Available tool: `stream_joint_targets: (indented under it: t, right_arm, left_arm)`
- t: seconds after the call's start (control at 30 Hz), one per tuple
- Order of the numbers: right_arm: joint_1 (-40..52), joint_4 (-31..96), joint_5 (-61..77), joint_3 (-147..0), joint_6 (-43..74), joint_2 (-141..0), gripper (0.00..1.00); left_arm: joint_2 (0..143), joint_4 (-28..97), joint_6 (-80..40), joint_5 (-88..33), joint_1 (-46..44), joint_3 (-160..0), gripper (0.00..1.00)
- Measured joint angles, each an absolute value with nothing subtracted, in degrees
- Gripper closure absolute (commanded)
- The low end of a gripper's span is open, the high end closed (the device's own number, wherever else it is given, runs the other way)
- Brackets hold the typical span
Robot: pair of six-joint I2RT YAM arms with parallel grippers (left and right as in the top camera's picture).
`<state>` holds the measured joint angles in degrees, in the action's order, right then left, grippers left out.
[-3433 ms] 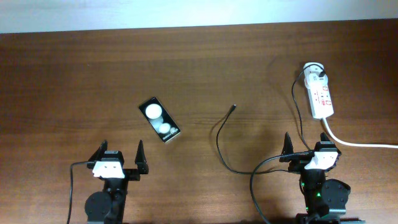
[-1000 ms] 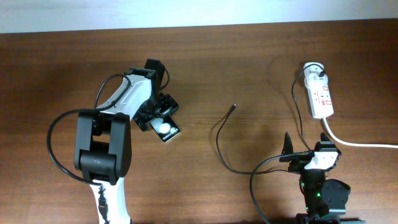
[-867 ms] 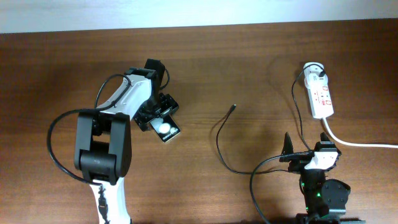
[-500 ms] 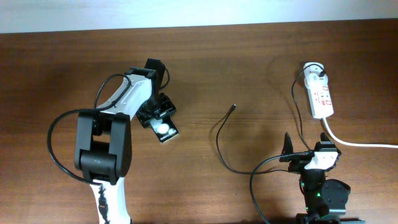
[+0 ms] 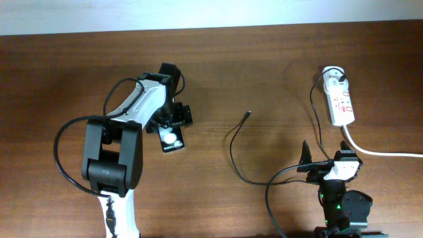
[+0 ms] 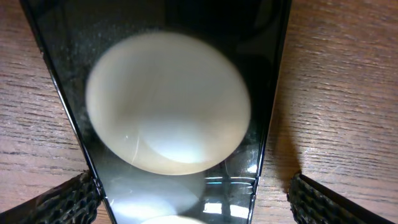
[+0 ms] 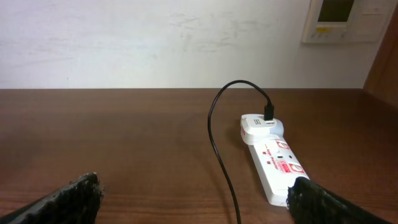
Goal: Plug charger to phone and switch on socket
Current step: 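Close the left gripper on the phone's edges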
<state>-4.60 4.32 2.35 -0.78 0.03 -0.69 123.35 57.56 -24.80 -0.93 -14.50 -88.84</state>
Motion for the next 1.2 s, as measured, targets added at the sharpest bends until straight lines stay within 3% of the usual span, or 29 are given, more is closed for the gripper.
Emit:
stream_joint_targets:
  t: [0.2,0.57,0.63,0.8,0.97,1.1,1.2]
  right_arm:
    - [-4.60,4.32,2.35,-0.78,0.01,-0.69,0.01]
    - [-4.60,4.32,2.35,-0.78,0.03,-0.69,0.01]
    - [-4.60,4.32,2.35,-0.78,0.05,-0.69,0.01]
    - [-4.60,4.32,2.35,-0.78,0.03,-0.69,0.01]
    - [-4.60,4.32,2.35,-0.78,0.03,-0.69,0.01]
    - [-4.60,4.32,2.35,-0.78,0.03,-0.69,0.01]
    - [-4.60,4.32,2.35,-0.78,0.01,-0.69,0.01]
  left_arm:
    - [123.35,57.30,-19.70,-0.43,-14.50,-88.84,0.01]
    - [123.35,57.43,-26.65,-0.69,-14.52,-88.84,0.00]
    - [123.35,57.43,-26.65,-0.67,-14.52,-88.84,0.05]
    - [123.35,56.51,-29.21,-0.64,-14.52,-88.84,0.05]
    - [123.35,56.29,-30.72,-0.60,-14.52,-88.84,0.15]
    - [123.35,57.71,-30.72,-0.60,-14.63,-88.90,0.06]
    - [123.35,58.02,-30.06,-0.56,-14.68,-88.95,0.10]
